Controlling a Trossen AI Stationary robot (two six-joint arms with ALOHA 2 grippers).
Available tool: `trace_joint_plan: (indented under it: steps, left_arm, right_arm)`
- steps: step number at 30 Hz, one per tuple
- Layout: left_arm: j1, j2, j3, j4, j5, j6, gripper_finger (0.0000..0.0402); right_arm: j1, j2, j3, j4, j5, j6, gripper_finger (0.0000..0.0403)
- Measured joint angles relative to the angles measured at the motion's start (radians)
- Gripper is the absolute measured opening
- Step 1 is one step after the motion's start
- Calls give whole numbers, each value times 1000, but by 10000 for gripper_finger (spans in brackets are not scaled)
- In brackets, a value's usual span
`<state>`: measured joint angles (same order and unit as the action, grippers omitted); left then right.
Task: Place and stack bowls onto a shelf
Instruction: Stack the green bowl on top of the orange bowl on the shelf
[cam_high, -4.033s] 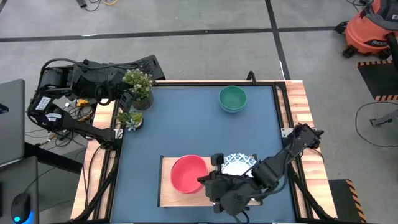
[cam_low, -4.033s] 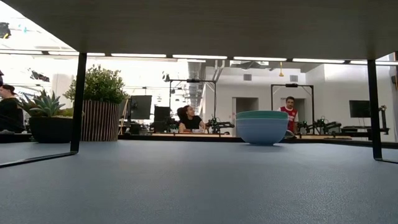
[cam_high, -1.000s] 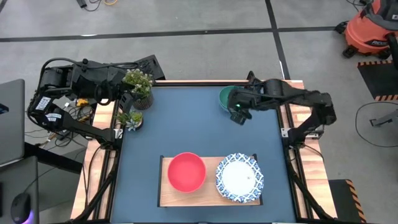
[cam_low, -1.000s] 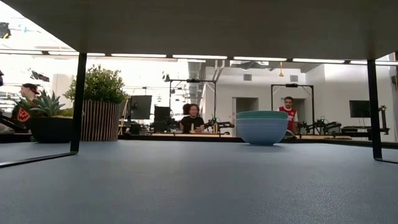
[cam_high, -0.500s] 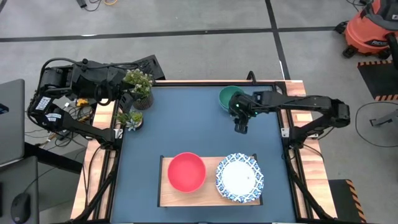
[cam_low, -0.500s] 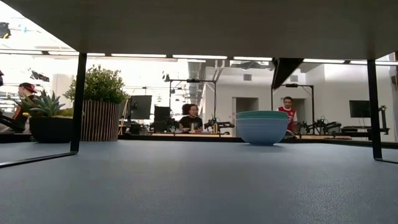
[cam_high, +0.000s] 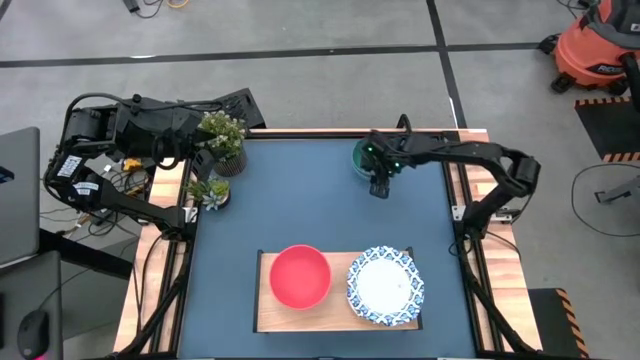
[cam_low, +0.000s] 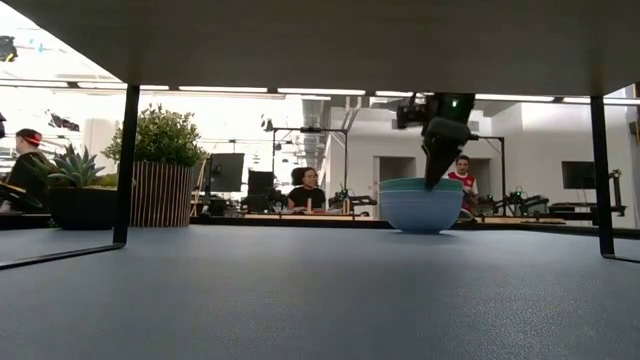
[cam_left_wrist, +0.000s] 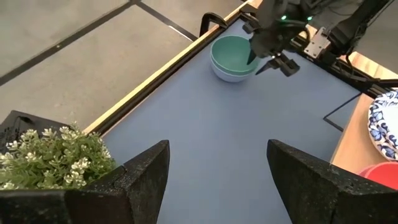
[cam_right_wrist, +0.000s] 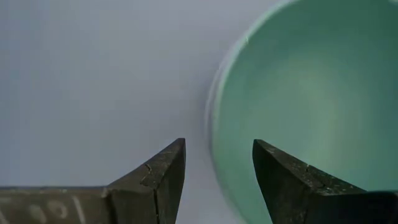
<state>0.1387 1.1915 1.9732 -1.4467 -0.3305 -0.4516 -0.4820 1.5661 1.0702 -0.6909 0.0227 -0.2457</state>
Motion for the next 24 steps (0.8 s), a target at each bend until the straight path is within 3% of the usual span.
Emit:
trace_joint_plan:
  steps: [6,12,24]
  left_arm:
    - [0,0,0,0,-23,25,254]
    - [0,0,0,-3,-23,25,254]
    - [0,0,0,-3,-24,26,254]
  right_arm:
    - [-14,53,0,0,-28,-22,197]
    - [2,23,5,-8,-78,-53,165]
    - [-43,7,29,-13,-79,-80,159]
